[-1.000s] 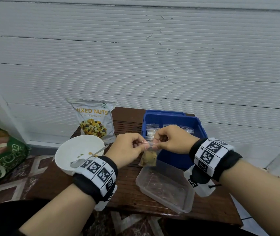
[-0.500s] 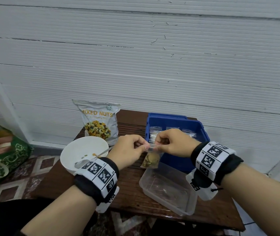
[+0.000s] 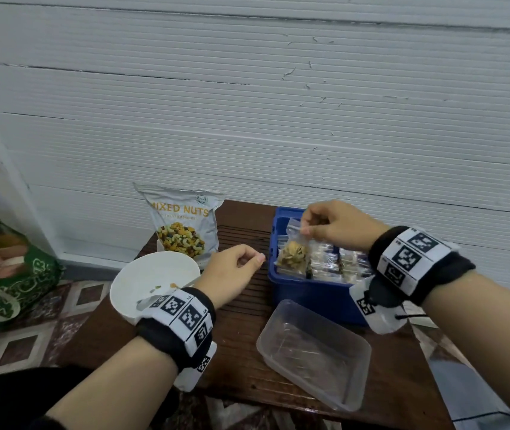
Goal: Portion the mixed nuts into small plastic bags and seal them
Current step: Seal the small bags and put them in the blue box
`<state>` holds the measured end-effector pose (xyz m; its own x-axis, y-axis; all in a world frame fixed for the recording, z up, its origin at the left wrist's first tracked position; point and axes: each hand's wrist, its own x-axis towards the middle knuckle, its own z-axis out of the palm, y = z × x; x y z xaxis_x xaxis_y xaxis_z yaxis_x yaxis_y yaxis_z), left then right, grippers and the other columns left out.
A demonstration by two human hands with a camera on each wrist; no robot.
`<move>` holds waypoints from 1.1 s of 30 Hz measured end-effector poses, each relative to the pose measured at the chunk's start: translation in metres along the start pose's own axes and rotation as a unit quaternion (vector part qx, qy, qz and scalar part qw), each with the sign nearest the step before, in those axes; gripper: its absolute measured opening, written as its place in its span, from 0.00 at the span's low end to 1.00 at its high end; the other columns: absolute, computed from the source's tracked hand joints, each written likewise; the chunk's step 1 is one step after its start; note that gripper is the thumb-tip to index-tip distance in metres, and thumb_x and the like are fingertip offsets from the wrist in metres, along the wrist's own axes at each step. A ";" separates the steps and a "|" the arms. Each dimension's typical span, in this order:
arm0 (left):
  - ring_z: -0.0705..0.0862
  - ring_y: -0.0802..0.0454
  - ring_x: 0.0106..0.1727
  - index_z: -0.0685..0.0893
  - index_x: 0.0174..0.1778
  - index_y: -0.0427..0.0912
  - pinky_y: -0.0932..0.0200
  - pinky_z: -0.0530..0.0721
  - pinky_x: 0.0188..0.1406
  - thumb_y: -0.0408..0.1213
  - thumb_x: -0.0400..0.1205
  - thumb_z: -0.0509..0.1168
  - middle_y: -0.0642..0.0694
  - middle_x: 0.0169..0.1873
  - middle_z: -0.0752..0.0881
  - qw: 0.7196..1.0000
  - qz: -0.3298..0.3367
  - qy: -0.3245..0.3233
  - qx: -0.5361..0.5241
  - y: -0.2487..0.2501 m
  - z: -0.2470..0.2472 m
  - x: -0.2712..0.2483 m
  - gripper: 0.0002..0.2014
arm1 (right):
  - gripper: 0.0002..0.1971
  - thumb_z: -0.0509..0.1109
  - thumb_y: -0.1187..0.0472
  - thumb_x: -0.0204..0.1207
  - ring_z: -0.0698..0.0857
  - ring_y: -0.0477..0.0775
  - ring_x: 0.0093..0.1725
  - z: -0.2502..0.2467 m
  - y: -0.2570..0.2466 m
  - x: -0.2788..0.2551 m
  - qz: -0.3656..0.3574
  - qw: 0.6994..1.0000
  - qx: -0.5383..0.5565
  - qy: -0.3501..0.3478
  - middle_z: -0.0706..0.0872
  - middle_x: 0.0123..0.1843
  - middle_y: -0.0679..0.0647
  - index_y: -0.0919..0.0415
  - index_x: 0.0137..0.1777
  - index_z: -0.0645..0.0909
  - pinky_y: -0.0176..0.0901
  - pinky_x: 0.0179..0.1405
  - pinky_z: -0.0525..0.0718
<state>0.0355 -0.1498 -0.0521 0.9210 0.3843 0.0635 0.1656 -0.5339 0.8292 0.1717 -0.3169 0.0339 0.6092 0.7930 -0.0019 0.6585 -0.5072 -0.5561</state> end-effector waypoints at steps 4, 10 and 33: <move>0.84 0.54 0.53 0.83 0.51 0.49 0.55 0.81 0.59 0.46 0.85 0.63 0.49 0.50 0.87 0.999 -0.050 -0.022 -0.003 -0.015 0.010 0.018 0.07 | 0.03 0.69 0.59 0.80 0.78 0.40 0.35 -0.005 0.007 0.022 0.012 0.998 -0.058 -0.035 0.83 0.37 0.45 0.56 0.45 0.80 0.31 0.34 0.73; 0.84 0.54 0.50 0.79 0.47 0.55 0.55 0.82 0.56 0.44 0.85 0.63 0.53 0.44 0.84 0.996 -0.070 -0.050 -0.028 -0.027 0.020 0.043 0.02 | 0.05 0.68 0.58 0.81 0.78 0.46 0.39 0.014 0.023 0.054 0.032 0.971 -0.152 -0.182 0.81 0.38 0.44 0.59 0.48 0.81 0.41 0.46 0.76; 0.86 0.54 0.44 0.78 0.43 0.54 0.59 0.82 0.51 0.42 0.87 0.60 0.52 0.45 0.88 0.993 -0.095 -0.021 -0.062 -0.037 0.013 0.106 0.07 | 0.08 0.66 0.59 0.83 0.87 0.47 0.39 -0.021 0.069 0.098 0.091 0.964 0.054 -0.244 0.90 0.49 0.54 0.60 0.56 0.83 0.38 0.37 0.84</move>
<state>0.1318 -0.0994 -0.0831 0.8913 0.4367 -0.1223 0.2960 -0.3560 0.8864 0.2856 -0.2812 0.0127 0.4132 0.7719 -0.4832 0.4946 -0.6358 -0.5926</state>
